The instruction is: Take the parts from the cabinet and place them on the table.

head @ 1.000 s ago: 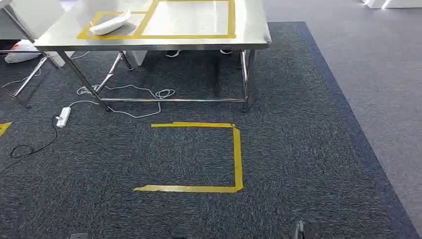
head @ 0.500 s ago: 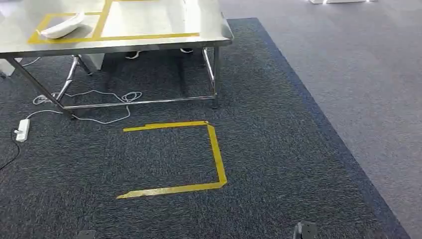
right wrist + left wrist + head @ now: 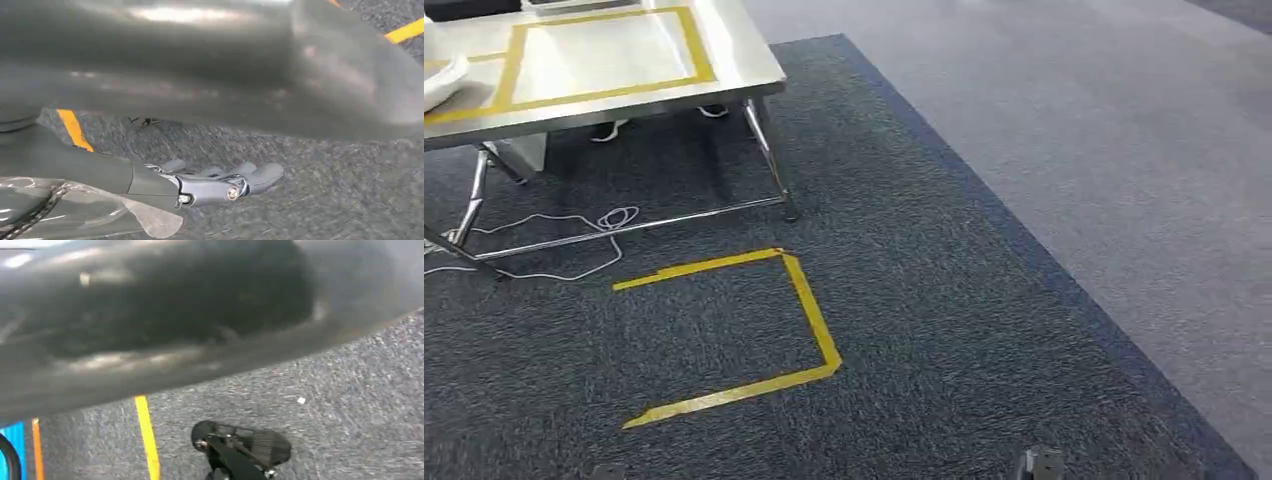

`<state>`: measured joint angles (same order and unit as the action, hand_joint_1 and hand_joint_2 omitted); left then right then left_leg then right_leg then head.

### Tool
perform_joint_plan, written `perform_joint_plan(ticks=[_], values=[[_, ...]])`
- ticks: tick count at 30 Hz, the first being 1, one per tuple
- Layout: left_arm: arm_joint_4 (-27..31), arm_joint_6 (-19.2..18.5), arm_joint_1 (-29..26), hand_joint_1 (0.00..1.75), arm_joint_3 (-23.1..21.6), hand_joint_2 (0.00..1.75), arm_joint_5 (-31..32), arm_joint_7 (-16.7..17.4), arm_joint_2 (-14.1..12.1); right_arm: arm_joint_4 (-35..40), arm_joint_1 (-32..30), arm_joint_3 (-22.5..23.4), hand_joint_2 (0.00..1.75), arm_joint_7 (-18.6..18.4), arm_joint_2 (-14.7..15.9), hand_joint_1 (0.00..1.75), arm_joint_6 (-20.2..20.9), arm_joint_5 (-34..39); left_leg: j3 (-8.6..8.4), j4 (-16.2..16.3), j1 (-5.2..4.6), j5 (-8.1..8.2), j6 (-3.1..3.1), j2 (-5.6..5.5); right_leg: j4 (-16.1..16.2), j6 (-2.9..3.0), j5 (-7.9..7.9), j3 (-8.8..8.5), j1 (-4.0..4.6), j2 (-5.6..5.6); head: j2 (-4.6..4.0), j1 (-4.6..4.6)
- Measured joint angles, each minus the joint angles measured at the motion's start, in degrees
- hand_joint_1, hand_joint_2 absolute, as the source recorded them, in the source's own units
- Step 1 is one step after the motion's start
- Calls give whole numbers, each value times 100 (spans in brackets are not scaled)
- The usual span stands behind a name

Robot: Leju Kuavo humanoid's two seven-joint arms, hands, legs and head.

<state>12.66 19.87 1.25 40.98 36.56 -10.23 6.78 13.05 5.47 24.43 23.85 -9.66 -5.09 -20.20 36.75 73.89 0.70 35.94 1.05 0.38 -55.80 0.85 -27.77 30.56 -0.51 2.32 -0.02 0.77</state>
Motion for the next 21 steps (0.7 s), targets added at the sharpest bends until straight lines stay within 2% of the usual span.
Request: perform_joint_plan(ticks=[1,2,3,4,6,7,8,9,10,11,13,14,15,16,17,18,19,20,21], values=[[0,0,4,0,0,0,7,0,0,-2,-6,2,0,2,-2,0,0,0,-153,-349,2,-244,-14,-14,-13,-4,2,0,-1,80,0,2],[0,0,9,0,0,0,18,0,0,-2,-5,5,0,4,-2,0,-2,0,-386,-880,6,-545,-36,-87,-28,-8,0,-3,-2,167,0,4],[0,6,4,0,0,0,50,-15,-2,-2,-2,7,0,13,-6,0,-2,0,-605,-1407,17,-800,-64,-312,-40,-22,-6,8,-9,237,0,4],[-2,13,3,0,-2,0,66,-31,-7,-9,12,7,0,6,-15,0,7,-4,-676,-1618,37,-777,-100,-632,-78,-64,-6,37,23,302,0,-4],[-9,33,15,0,-2,0,112,-94,0,-9,34,9,0,-24,-11,0,50,-11,-671,-1675,28,-763,-104,-531,-80,-152,37,133,-15,442,0,-7],[-9,48,23,0,-4,0,116,-116,2,-9,21,9,0,-35,-4,0,70,-11,-661,-1666,8,-772,-132,-480,-63,-200,63,154,-39,500,0,2],[-9,57,27,0,-9,0,123,-125,9,-13,7,9,0,-44,2,0,85,-11,-671,-1714,22,-806,-181,-405,-43,-256,82,223,-28,570,0,-9],[-9,59,41,0,-11,0,125,-133,35,-17,1,9,0,-50,26,0,87,-11,-689,-1774,47,-847,-234,-293,-121,-258,29,234,-33,351,0,-2],[-9,63,42,0,-11,0,125,-144,33,-20,14,11,0,-55,28,0,92,-11,-684,-1793,38,-855,-271,-228,-324,-265,-121,343,-5,52,0,-55],[-9,77,32,0,-11,0,125,-155,26,-22,42,11,0,-55,28,0,96,-11,-671,-1791,27,-861,-293,-142,-735,-282,-353,552,-10,-96,0,-88],[-11,77,8,0,-11,0,125,-173,26,-22,53,11,0,-39,31,0,83,-2,-650,-1787,7,-861,-297,51,-1644,-321,-751,973,-21,-184,0,-79],[-11,74,9,0,-11,0,125,-212,28,-22,32,11,0,-15,31,0,46,0,-639,-1784,3,-862,-298,136,-1893,-339,-809,1080,-23,-195,0,-79],[-11,66,14,0,-11,0,123,-260,31,-26,-2,11,0,7,28,0,-5,4,-639,-1784,3,-863,-296,215,-1818,-348,-713,1012,-27,-209,0,-83],[-11,55,17,0,-11,0,105,-343,33,-28,-29,13,0,41,28,0,-37,13,-641,-1779,3,-862,-294,288,-1476,-348,-518,803,-29,-242,0,-81],[-11,50,21,0,-11,0,88,-420,37,-31,-40,15,0,70,28,0,-50,15,-644,-1767,3,-858,-285,352,-959,-339,-289,498,-33,-304,0,-81],[-11,24,29,0,-11,0,59,-481,39,-28,-38,20,0,92,28,0,-63,18,-646,-1749,3,-845,-262,409,-424,-325,-105,179,-32,-464,0,-81],[-11,-19,32,0,-9,0,57,-538,44,-28,-16,29,0,100,26,0,-70,18,-646,-1723,-31,-827,-228,466,-59,-315,-170,-4,-4,-744,0,-85],[-13,-46,35,0,-9,0,57,-564,48,-28,0,33,0,105,24,0,-70,18,-643,-1704,-57,-803,-177,509,-41,-241,-141,-52,11,-655,0,-70],[-13,-50,48,0,-9,0,59,-609,50,-28,-8,37,0,105,24,0,-72,17,-649,-1708,-58,-817,-143,561,-48,-222,-133,-19,17,-591,0,-48]])
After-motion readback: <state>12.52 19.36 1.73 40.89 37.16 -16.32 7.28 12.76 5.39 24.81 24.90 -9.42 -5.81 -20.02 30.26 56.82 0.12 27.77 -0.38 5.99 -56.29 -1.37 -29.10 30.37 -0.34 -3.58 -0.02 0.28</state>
